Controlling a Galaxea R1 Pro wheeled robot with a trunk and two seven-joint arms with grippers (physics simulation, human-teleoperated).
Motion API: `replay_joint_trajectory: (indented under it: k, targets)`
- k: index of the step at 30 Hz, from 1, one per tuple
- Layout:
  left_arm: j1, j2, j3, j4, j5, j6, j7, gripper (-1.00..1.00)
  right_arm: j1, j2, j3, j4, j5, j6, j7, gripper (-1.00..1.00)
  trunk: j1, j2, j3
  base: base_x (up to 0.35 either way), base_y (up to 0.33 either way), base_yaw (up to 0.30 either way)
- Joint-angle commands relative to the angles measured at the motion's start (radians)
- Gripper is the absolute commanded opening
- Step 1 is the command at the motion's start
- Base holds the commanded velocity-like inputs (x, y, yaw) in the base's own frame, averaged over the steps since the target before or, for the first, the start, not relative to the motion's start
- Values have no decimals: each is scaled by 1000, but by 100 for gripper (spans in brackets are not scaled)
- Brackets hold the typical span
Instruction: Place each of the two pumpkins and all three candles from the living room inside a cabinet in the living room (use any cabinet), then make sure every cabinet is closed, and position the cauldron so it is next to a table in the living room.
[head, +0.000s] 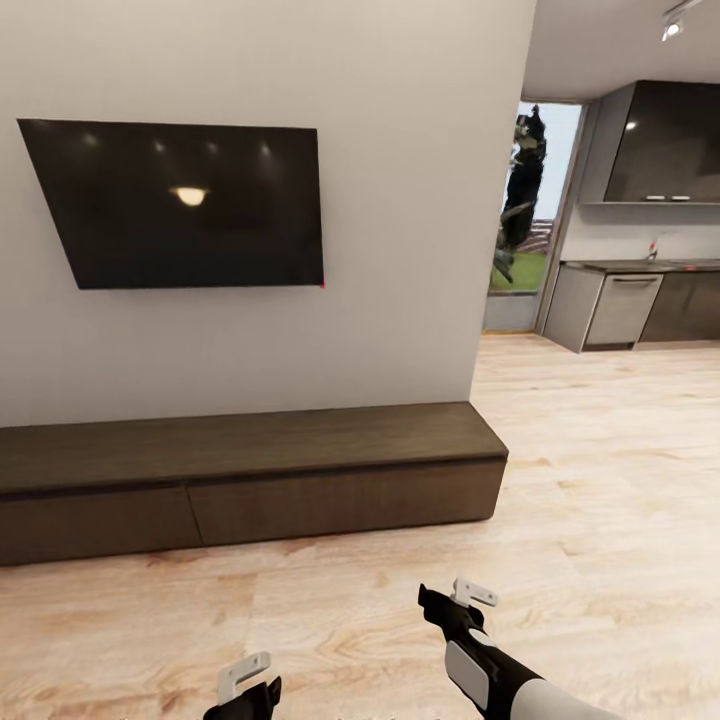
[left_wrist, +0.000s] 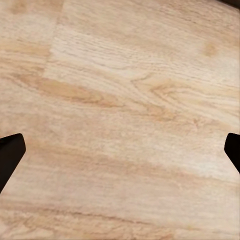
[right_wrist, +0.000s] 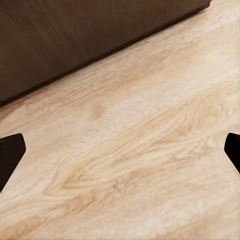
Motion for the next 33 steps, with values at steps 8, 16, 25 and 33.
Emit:
replay_joint_trajectory:
  k: [8, 16, 25, 33]
  targets:
    - [-1, 2, -12, -1, 4, -3, 8, 100, -1, -1, 8, -2, -8, -6, -5, 100, 31, -57, -26, 0, 0, 0]
    - [-1, 2, -14, -3, 4, -3, 7, 100, -1, 1, 8, -1, -8, -8, -4, 100, 61, -113, -51, 0, 0, 0]
    - [-8, 60, -1, -161, 33, 78, -7, 100, -1, 1, 6, -2, -13, -8, 30, 100, 96, -176, -79, 0, 0, 0]
    - [-8, 208, 205, -603, 334, 638, -227, 100, -1, -21, -37, -14, -53, 67, 241, 100, 126, -232, -104, 0, 0, 0]
